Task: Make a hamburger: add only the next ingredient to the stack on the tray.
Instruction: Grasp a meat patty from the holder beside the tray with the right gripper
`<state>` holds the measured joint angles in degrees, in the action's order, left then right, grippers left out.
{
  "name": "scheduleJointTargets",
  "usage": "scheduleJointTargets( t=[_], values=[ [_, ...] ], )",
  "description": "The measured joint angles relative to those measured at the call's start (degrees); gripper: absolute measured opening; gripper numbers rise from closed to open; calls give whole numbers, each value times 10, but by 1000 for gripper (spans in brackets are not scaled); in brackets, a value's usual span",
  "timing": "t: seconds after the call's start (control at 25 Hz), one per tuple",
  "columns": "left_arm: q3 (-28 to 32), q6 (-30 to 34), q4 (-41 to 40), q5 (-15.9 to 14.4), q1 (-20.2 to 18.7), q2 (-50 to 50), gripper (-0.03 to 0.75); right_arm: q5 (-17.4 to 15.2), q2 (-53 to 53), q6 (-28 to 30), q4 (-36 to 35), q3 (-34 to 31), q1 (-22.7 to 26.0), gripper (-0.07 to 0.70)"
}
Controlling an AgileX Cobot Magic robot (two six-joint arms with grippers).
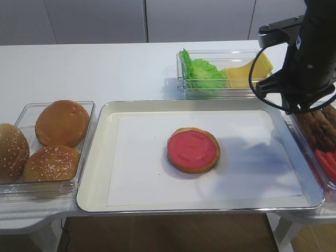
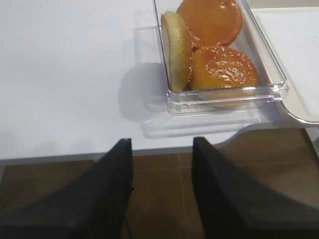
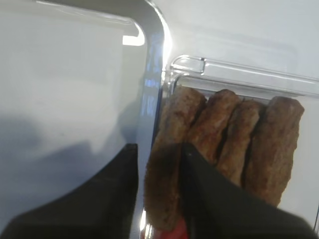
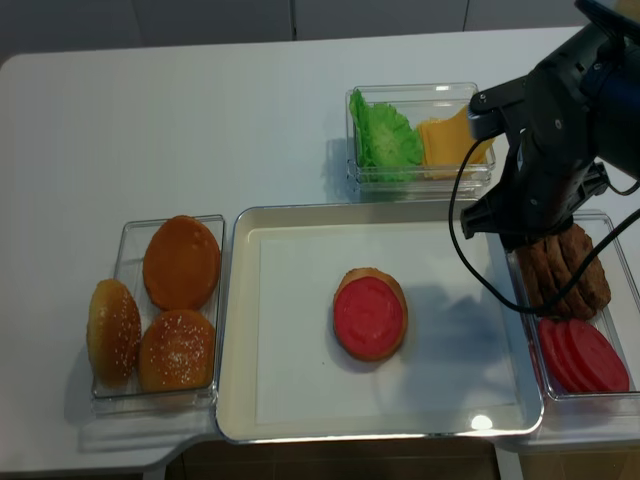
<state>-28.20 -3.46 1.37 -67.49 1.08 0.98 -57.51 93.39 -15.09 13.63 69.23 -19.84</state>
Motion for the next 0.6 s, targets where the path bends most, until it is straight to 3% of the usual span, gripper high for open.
scheduleJointTargets(
  t=[0.6],
  values=[
    [0,0,0,0,0,0,297,-2,12,-8,10,0,0,179]
  ],
)
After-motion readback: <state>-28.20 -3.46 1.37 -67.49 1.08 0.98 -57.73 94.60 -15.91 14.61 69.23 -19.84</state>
